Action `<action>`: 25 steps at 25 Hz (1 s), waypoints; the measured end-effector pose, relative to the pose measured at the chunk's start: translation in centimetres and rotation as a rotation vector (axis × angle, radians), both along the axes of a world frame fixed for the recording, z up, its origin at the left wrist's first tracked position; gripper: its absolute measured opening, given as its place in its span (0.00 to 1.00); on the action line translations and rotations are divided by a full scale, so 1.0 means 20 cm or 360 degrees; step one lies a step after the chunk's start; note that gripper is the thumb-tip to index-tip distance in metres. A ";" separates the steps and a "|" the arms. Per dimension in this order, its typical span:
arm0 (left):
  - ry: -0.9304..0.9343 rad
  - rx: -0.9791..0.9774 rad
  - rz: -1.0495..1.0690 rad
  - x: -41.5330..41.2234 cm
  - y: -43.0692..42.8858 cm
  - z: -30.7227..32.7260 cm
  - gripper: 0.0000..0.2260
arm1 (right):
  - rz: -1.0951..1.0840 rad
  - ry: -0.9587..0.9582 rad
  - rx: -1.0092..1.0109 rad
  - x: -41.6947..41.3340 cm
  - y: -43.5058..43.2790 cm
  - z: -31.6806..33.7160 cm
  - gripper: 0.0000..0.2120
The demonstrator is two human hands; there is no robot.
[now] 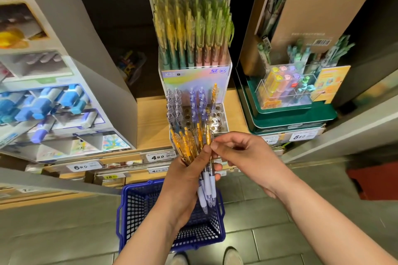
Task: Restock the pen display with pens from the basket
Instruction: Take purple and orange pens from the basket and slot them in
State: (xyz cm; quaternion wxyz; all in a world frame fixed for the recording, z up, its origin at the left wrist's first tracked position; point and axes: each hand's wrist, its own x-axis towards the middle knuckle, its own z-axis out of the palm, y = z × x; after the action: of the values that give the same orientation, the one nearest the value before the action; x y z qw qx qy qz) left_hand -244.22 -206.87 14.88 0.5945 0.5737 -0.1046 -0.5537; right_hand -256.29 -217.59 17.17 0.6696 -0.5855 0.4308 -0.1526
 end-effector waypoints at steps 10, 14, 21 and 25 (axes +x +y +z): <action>0.0207 0.0026 -0.0007 0.00 0.01 -0.02 0.17 | -0.0417 -0.0364 -0.0166 0.01 -0.19 0.11 0.09; 0.0274 -0.0049 -0.0074 0.00 0.01 -0.01 0.15 | -0.0686 -0.0134 -0.0796 0.07 -0.36 0.14 0.01; 0.0291 -0.0056 -0.0115 -0.03 0.01 -0.03 0.17 | -0.0571 0.0048 -0.1308 0.17 -0.41 0.01 0.04; 0.0249 -0.0050 -0.0123 -0.02 0.02 -0.04 0.17 | -0.0355 0.0192 -0.1493 0.20 -0.40 -0.06 0.02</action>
State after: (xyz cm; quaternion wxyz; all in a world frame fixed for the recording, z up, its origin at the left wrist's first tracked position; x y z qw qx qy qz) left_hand -244.70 -206.57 14.12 0.5880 0.5148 -0.0886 -0.6175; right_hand -252.35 -225.54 15.92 0.2867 -0.7823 0.4137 -0.3670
